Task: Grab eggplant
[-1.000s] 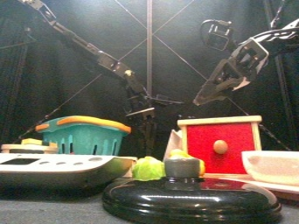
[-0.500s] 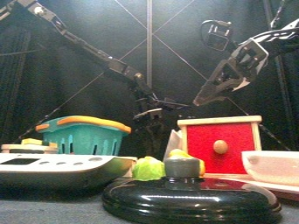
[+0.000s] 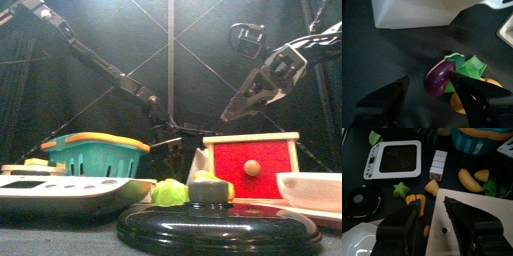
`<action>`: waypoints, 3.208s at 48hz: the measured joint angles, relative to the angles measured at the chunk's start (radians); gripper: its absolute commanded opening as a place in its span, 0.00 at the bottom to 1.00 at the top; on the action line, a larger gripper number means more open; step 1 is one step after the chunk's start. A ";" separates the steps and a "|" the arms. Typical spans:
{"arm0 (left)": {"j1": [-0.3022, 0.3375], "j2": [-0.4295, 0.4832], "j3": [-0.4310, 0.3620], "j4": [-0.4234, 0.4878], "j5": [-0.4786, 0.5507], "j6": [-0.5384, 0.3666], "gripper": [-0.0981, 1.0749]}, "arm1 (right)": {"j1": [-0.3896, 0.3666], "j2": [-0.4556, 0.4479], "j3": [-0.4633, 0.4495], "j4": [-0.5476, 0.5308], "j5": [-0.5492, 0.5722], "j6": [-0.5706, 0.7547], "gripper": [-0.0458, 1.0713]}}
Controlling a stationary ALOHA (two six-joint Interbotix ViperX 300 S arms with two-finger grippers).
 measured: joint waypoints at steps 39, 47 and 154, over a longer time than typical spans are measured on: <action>0.014 -0.035 0.095 -0.008 -0.163 -0.002 0.91 | -0.003 0.046 -0.029 -0.020 0.000 -0.002 0.76; 0.015 -0.035 0.095 -0.008 -0.163 -0.002 0.91 | -0.003 0.031 -0.032 -0.012 0.000 0.008 0.76; 0.011 -0.071 0.094 -0.003 -0.138 0.005 0.88 | -0.003 -0.025 -0.005 0.005 -0.008 0.009 0.76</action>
